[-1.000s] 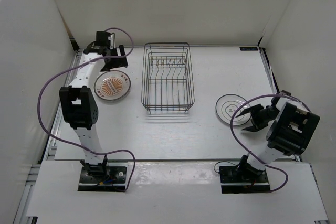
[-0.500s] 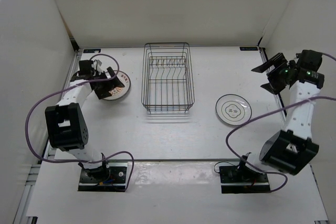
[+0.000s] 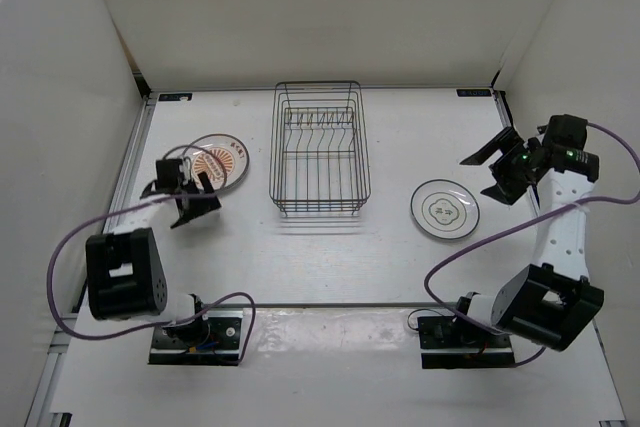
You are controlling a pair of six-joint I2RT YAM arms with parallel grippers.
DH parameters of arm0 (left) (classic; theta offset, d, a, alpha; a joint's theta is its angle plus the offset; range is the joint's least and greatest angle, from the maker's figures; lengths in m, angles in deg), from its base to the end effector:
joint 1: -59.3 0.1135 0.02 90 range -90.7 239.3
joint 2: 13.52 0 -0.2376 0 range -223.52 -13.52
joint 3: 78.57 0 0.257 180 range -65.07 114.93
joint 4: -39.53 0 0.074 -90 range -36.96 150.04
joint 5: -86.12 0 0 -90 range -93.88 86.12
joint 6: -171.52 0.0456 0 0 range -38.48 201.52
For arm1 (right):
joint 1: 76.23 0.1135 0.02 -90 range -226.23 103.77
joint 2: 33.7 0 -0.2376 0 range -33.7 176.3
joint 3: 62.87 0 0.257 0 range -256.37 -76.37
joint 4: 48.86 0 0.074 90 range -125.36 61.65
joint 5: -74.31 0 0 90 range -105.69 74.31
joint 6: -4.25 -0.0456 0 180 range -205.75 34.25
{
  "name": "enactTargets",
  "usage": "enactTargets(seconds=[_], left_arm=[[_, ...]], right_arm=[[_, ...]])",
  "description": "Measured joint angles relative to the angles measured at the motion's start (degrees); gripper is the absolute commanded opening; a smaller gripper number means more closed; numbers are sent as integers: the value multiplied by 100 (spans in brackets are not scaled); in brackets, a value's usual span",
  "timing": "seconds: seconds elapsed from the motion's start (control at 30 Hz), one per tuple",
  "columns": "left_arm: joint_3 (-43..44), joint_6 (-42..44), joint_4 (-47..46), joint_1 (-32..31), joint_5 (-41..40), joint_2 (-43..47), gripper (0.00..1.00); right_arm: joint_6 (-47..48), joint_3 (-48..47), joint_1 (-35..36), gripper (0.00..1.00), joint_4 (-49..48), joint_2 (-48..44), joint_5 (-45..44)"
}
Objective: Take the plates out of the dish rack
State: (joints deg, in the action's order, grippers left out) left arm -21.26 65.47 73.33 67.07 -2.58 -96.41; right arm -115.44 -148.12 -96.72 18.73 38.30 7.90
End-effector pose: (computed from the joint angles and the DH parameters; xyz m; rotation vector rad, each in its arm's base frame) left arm 0.2809 0.0373 0.1354 -0.5305 2.5545 -0.0811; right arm 0.2539 -0.0754 0.3043 0.9061 2.3303 0.5836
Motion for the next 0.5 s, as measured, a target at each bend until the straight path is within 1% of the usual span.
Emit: enactTargets(seconds=[0.07, 0.1, 0.17, 0.3, 0.4, 0.5], left_arm=[[-752, 125, -415, 39, -164, 385, 100], [-925, 96, -614, 76, -190, 570, 100], [-1167, 94, -1019, 181, -225, 752, 100], [-1545, 127, -1683, 264, -243, 846, 100], [-1716, 195, -1991, 260, -188, 914, 100], [-1932, 455, -2236, 260, -17, 1056, 100]], right_arm=[[17, -177, 83, 90, 9, 229, -50], [26, -291, 129, 90, 7, 330, -74], [37, -468, 199, 90, -2, 452, -120], [74, -625, 284, 90, 13, 490, -170], [125, -684, 337, 90, 44, 498, -210], [162, -691, 380, 90, 83, 520, -229]])
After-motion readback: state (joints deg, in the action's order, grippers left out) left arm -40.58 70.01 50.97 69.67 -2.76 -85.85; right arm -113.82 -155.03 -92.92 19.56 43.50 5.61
